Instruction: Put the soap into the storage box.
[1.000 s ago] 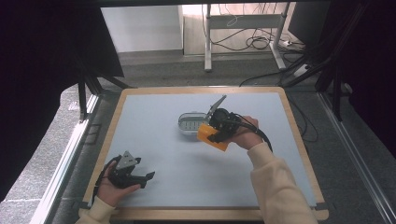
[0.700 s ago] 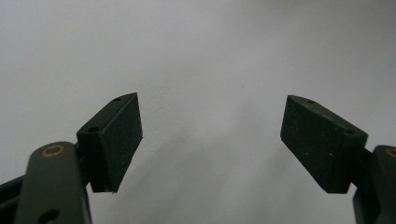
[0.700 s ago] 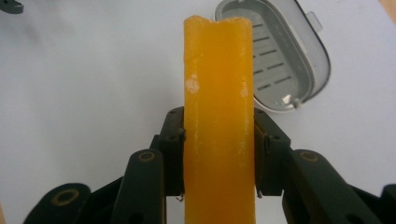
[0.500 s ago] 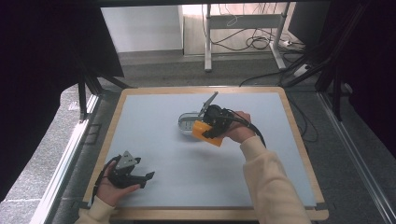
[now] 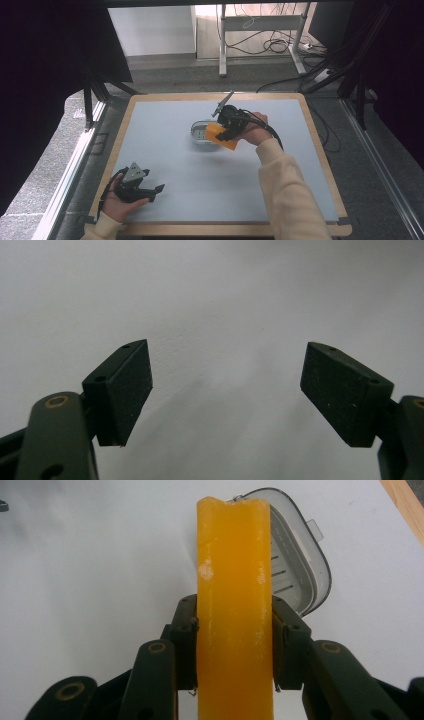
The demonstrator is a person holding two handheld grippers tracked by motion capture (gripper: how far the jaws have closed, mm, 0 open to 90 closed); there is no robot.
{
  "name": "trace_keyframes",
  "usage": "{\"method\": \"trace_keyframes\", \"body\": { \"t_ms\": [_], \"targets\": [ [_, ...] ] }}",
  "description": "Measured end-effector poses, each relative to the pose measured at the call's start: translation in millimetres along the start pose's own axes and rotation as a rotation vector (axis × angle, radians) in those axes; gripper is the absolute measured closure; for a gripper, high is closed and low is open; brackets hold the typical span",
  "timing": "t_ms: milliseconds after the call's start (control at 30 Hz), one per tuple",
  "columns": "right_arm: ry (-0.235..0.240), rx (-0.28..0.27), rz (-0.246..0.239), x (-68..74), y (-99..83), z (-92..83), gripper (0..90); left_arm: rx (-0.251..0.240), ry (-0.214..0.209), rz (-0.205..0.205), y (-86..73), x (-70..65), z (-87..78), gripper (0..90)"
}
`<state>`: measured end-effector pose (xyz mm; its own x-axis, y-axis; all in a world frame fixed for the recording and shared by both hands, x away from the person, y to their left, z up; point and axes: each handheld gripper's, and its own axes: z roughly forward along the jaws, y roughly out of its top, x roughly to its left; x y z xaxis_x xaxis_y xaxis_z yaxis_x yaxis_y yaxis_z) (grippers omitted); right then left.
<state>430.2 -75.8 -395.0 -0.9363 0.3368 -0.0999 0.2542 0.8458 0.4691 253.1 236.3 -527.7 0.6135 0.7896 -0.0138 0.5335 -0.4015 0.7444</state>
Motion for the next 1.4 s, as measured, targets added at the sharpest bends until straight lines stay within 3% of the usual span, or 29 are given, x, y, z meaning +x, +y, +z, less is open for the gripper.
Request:
{"method": "trace_keyframes", "body": {
  "t_ms": [200,700,967,1400],
  "targets": [
    [-0.01,-0.005,0.009,-5.2,5.4,6.3,61.8,0.0,0.001,-0.002,-1.2,0.6,-0.6,20.4],
    [0.001,-0.001,-0.019,-18.9,17.1,18.1,61.8,0.001,-0.001,-0.007,-1.3,2.8,0.0,20.4],
    [0.019,0.008,-0.049,-25.5,20.8,25.9,61.8,-0.001,-0.001,-0.021,-0.9,6.5,1.4,20.4],
    [0.027,0.01,-0.085,-34.9,32.8,35.5,61.8,0.002,-0.011,-0.002,-0.5,1.9,1.7,20.4]
  ]
}}
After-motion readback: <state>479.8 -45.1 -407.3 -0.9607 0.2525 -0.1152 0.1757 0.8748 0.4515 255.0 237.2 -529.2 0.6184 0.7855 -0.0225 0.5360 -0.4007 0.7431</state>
